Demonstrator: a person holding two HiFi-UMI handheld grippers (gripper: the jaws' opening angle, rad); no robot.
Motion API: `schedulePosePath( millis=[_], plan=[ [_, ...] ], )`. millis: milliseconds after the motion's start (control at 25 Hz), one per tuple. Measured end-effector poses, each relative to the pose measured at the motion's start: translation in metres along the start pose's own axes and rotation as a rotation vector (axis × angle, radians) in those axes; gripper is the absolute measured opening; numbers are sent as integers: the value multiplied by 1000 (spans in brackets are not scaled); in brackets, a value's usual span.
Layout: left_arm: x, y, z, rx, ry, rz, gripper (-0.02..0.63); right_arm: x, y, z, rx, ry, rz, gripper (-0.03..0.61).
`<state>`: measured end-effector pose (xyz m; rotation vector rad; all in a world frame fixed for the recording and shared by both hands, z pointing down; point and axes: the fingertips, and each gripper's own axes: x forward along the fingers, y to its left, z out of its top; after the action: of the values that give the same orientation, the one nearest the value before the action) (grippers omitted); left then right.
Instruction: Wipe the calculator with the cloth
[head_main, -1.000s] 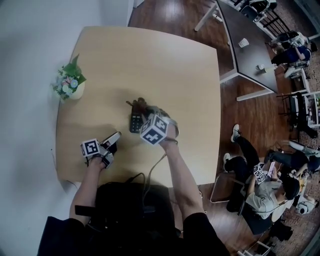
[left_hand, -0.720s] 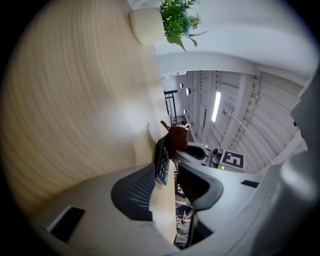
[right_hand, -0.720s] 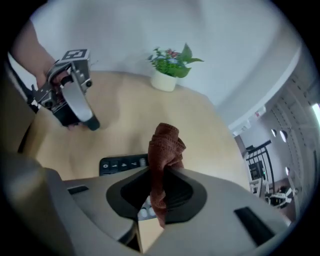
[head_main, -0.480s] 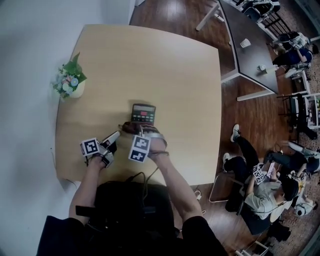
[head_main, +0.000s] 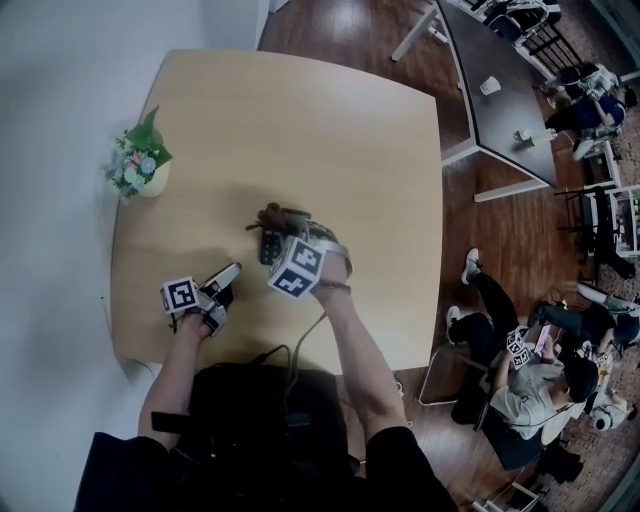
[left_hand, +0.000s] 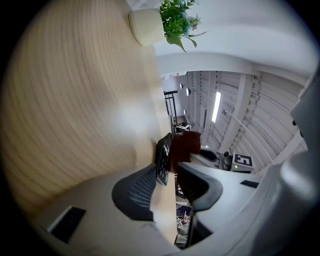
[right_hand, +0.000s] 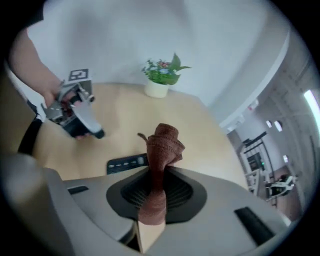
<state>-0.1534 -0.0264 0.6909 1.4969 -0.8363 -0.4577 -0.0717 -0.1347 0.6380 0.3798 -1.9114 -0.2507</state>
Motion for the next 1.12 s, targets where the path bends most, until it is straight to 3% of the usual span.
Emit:
schedulePosePath(
  millis=[80, 120, 280, 440, 640, 720, 800, 880, 960, 1120],
  plan=[
    [-1, 2, -1, -5, -1, 15, 135, 10, -34, 7, -48, 24, -130, 69],
    [-1, 1, -1, -9, -3, 10, 135, 17, -39, 9, -90, 47, -155, 69],
    [0, 1, -2, -24, -7, 5, 135, 45, 5, 2, -275, 130, -78, 69],
    [-1, 1, -1, -23, 0, 7, 135, 37, 64, -6, -339, 137, -5, 69],
    [3, -7, -1, -7, 16, -36, 135, 18, 135, -26, -341, 131, 167, 69],
    [5, -6, -3, -6, 27, -27, 135, 10, 150, -39, -279, 116, 253, 69],
    [5, -2, -4, -2, 35, -2, 135, 0, 140, -47, -170, 80, 283, 69],
    [5, -2, -4, 8, 40, 5, 135, -10, 106, -52, -41, 36, 250, 69],
    [4, -2, -4, 19, 42, 14, 135, -17, 55, -55, 63, 3, 150, 69],
    [4, -1, -4, 23, 39, 21, 129, -19, -41, -54, 75, -10, -132, 69]
  ],
)
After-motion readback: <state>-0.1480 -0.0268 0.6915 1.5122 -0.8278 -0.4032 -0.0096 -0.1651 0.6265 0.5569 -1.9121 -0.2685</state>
